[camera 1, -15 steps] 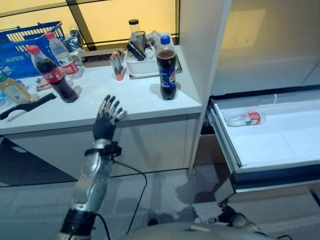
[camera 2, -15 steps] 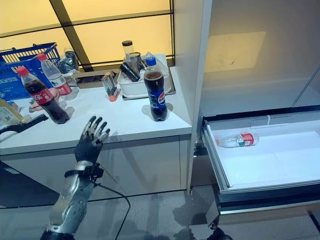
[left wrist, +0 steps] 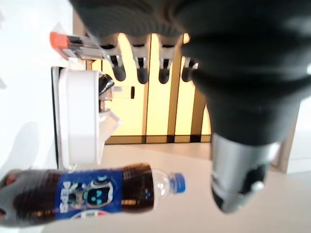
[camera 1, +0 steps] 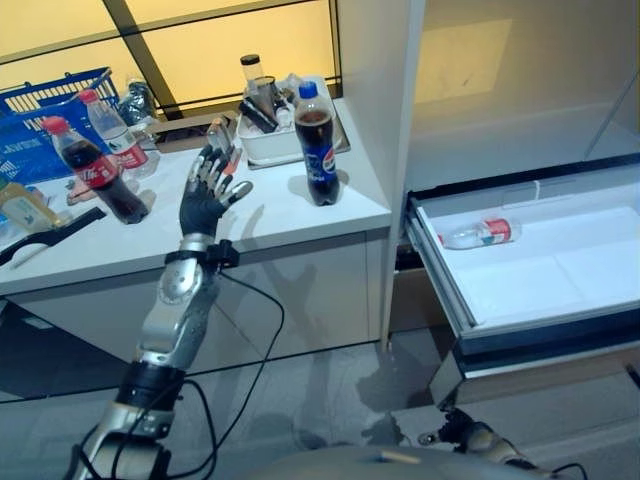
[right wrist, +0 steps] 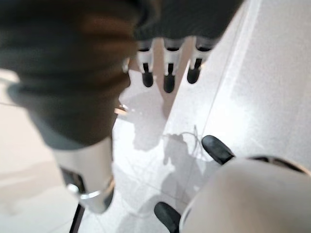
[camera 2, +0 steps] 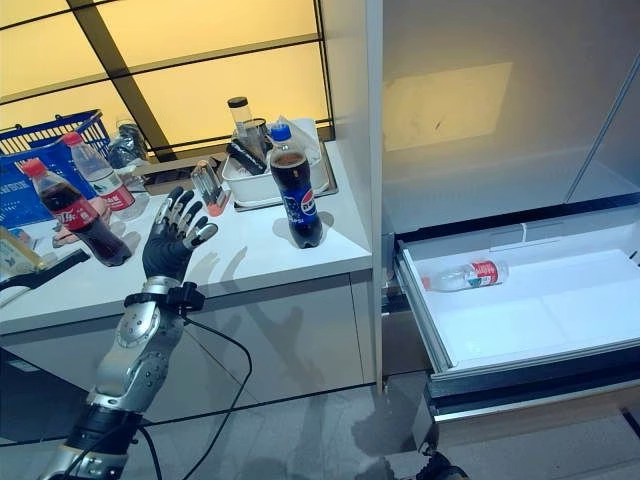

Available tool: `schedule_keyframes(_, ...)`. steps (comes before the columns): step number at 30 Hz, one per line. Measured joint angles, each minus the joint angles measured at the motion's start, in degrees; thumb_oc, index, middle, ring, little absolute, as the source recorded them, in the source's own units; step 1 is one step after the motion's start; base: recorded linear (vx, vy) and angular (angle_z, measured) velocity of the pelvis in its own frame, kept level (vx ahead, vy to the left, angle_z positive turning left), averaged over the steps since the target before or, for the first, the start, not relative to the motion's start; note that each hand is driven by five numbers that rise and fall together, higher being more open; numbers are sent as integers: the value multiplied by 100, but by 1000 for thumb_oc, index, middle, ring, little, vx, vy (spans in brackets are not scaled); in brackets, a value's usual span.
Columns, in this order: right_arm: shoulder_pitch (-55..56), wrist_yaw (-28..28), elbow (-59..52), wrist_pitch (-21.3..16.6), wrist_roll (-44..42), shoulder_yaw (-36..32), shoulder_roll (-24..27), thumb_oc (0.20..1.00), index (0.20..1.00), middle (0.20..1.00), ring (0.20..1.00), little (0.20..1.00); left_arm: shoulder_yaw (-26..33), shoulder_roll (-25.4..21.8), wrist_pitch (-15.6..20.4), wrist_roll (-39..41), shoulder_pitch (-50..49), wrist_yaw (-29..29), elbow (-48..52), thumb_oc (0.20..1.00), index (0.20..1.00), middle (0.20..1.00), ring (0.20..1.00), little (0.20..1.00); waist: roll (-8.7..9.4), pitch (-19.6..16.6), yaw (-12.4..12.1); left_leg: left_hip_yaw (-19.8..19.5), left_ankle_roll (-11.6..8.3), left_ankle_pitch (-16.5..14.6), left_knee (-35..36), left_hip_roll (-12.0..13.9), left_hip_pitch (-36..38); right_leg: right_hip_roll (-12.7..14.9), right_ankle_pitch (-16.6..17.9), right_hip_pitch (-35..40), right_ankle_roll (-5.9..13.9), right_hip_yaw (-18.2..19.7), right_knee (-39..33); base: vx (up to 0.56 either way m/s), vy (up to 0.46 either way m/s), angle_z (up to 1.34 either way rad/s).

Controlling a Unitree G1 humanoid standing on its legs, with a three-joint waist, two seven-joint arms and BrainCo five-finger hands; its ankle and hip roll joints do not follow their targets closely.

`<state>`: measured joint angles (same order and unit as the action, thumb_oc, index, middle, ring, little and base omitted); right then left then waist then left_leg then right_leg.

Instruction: Take the drinks into the refrigerator

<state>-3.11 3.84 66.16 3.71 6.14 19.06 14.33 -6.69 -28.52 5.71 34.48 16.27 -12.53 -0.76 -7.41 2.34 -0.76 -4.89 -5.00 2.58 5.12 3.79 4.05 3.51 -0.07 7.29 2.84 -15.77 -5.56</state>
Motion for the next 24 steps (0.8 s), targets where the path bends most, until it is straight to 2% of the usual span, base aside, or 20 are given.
schedule_keyframes(4, -20, -33, -16, -5, 0, 112, 43, 1000, 1000, 1000, 1000, 1000, -239, -391, -43, 1, 851, -45, -963, 1000, 1000, 1000, 1000, 1000, -35, -26, 29, 23, 0, 1, 0, 10, -56, -9, 31, -59, -7, 45, -1, -12, -7, -6)
schedule_keyframes(8, -28, -36, -57, -5, -1, 214, 86, 1000, 1000, 1000, 1000, 1000, -481, -686, -109, 1, 1352, -41, -1372, 1000, 1000, 1000, 1000, 1000, -44, -32, 142, 78, 0, 3, -1, 6, -59, -7, 47, -89, -5, 94, 2, -2, -5, -6)
schedule_keyframes(16, 27, -37, -50, -2, -3, 242, 154, 1000, 1000, 1000, 1000, 1000, -1016, -714, -241, 15, 2204, -45, -2532, 1000, 1000, 1000, 1000, 1000, -49, -31, 296, 171, -1, 3, 0, 15, -70, -12, 73, -147, -11, 176, 1, -4, -4, -6)
schedule_keyframes(24, 43, -26, -54, -7, -14, 240, 214, 1000, 1000, 1000, 1000, 1000, -1291, -730, -283, 63, 2362, -34, -2790, 1000, 1000, 1000, 1000, 1000, -59, 109, 326, 260, -1, 1, 1, 20, -97, -28, 95, -232, -10, 274, 0, -19, -5, -7)
